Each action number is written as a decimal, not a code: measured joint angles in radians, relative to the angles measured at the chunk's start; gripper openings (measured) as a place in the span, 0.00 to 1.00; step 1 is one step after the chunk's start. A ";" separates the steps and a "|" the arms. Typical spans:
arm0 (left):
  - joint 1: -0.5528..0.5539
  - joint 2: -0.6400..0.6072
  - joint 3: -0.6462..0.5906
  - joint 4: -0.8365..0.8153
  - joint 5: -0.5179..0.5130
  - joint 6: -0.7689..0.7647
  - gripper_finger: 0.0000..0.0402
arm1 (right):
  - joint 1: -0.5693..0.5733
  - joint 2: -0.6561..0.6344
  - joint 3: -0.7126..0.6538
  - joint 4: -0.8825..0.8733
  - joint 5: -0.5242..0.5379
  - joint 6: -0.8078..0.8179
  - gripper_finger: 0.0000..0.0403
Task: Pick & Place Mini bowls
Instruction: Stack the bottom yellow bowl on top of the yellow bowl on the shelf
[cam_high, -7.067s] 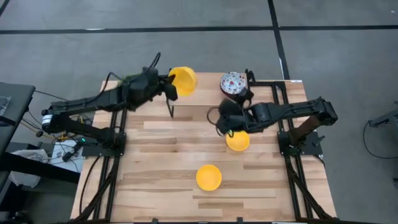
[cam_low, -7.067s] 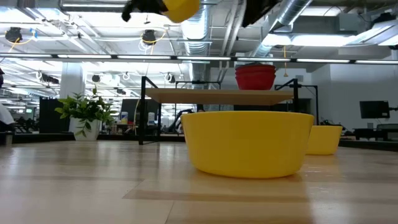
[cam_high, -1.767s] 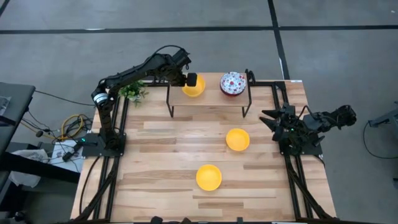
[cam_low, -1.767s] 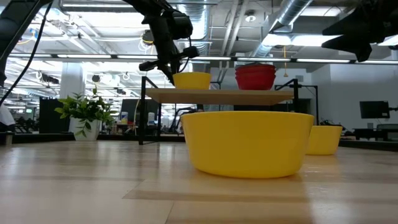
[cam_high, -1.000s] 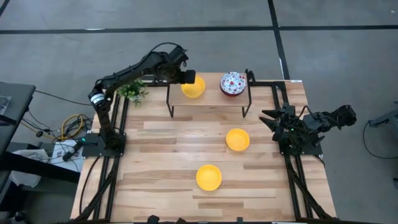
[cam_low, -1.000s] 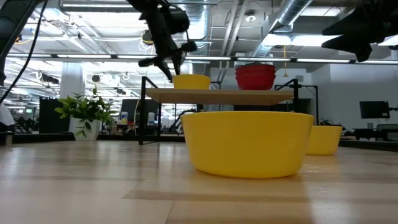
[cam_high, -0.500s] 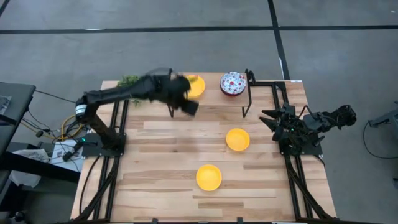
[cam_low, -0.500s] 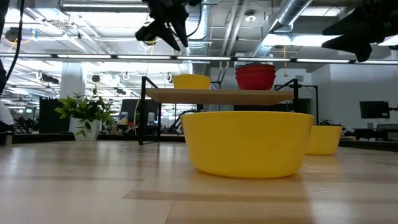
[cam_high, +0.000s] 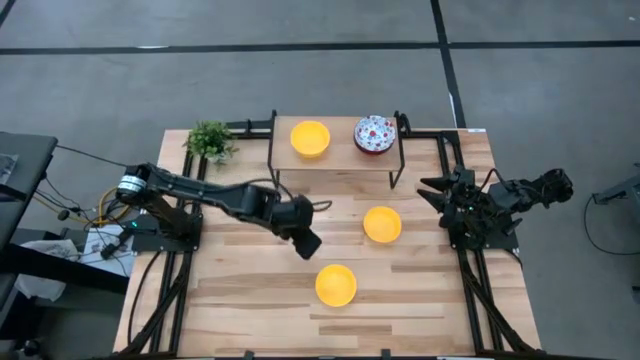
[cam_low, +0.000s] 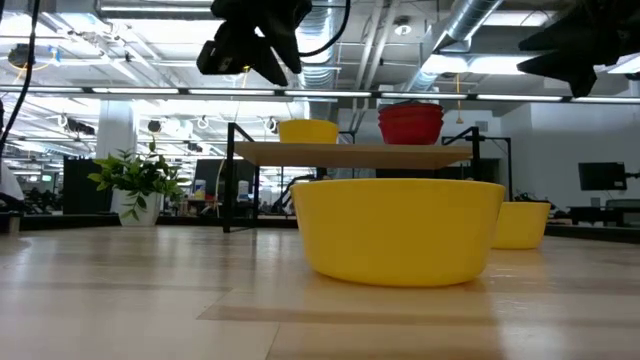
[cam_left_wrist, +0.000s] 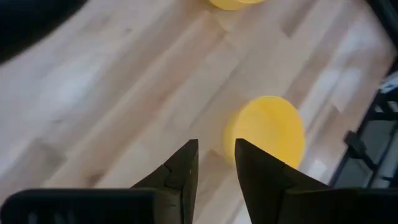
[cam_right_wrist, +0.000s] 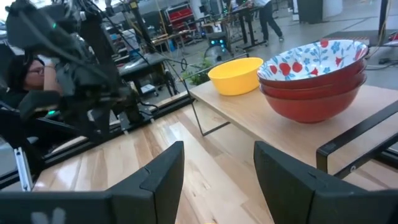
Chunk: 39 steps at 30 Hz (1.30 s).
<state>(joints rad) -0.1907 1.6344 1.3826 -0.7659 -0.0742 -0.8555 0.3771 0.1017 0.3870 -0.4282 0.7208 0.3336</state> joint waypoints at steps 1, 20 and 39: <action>-0.013 0.000 -0.018 0.034 0.000 -0.012 0.27 | 0.000 0.000 0.000 0.000 0.000 0.000 0.45; -0.161 0.206 -0.101 0.327 0.032 -0.152 0.58 | 0.000 0.000 0.000 0.003 -0.049 -0.001 0.45; -0.122 0.274 -0.101 0.346 0.069 -0.169 0.58 | 0.000 0.000 0.000 0.003 -0.065 -0.003 0.45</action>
<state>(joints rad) -0.3124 1.9085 1.2818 -0.4202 -0.0054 -1.0241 0.3771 0.1017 0.3870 -0.4248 0.6556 0.3309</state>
